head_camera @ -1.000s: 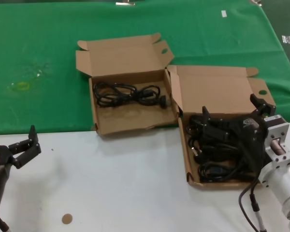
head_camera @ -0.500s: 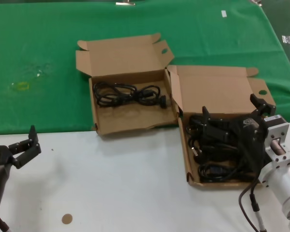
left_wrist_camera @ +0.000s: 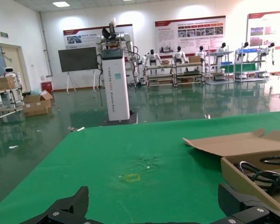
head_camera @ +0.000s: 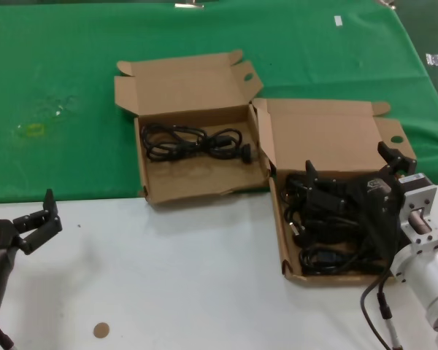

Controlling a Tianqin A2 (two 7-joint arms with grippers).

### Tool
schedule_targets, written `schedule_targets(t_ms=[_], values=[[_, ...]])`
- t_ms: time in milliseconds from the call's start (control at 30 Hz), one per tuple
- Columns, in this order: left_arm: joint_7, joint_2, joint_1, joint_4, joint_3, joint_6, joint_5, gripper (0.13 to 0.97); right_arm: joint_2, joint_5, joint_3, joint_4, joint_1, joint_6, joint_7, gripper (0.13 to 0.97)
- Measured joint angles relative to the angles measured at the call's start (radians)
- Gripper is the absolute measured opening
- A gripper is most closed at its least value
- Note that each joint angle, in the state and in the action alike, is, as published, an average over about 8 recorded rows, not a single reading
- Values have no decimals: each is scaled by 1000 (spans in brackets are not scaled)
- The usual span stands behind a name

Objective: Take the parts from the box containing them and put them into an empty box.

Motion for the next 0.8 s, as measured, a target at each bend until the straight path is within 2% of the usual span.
schedule_targets(t_ms=[800], values=[[1,0,0,0,0,0,0,966,0,0,0,0,0,0,0,966]])
